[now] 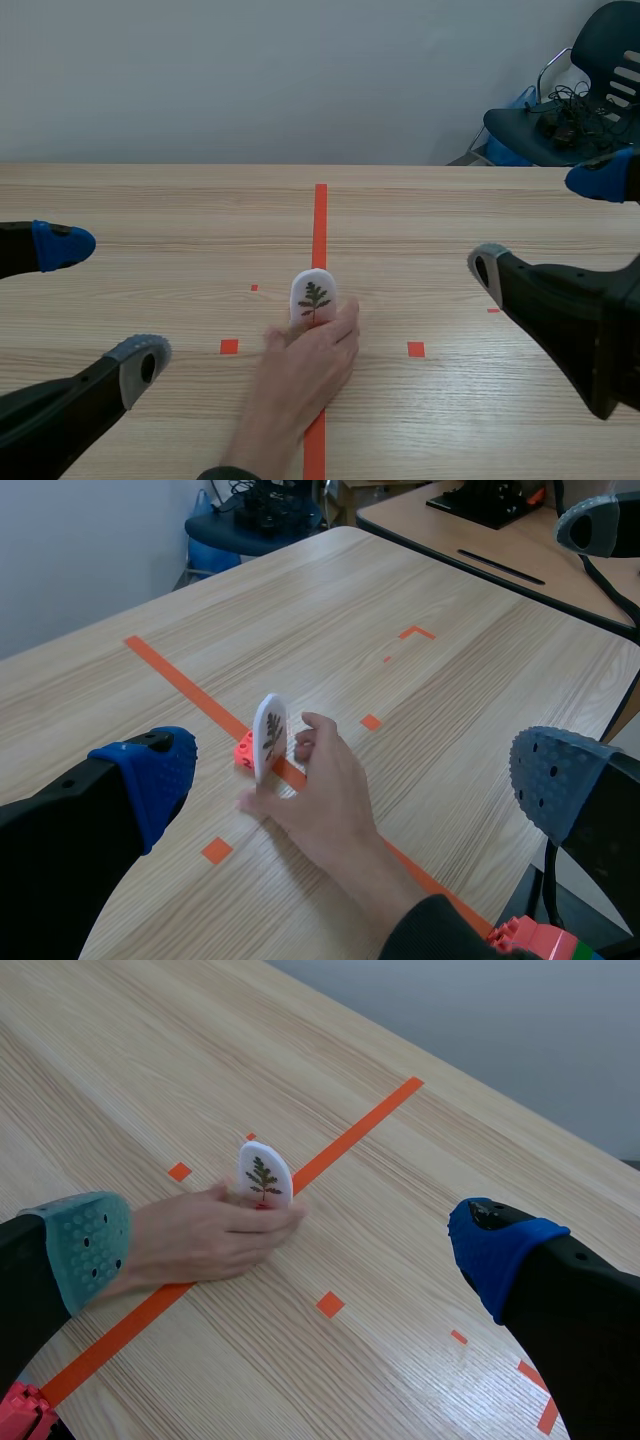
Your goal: Do the leaf sorting experiment
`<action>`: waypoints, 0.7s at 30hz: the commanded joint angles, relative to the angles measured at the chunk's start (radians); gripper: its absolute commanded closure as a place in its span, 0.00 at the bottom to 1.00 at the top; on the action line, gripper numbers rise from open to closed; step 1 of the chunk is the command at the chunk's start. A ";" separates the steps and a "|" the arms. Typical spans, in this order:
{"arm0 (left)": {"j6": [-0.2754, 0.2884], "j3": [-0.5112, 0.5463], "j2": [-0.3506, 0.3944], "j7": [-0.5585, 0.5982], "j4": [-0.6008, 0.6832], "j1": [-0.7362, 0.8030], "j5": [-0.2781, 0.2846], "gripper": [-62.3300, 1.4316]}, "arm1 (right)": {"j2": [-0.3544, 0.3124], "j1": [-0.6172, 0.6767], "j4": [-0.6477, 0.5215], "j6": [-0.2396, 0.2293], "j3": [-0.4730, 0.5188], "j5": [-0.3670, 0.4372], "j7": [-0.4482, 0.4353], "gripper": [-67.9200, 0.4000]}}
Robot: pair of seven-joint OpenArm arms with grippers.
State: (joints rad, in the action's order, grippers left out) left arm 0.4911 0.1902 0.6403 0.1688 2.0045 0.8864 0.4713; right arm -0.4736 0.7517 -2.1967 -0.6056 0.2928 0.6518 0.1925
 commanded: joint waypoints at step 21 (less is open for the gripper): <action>0.005 0.001 0.003 0.017 0.014 -0.001 0.007 0.00 | -0.003 -0.001 -0.015 0.004 0.012 0.007 -0.011 0.00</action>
State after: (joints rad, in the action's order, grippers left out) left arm 0.4915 0.1902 0.6403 0.1688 2.0045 0.8864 0.4713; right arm -0.4736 0.7517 -2.1967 -0.6056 0.2928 0.6518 0.1925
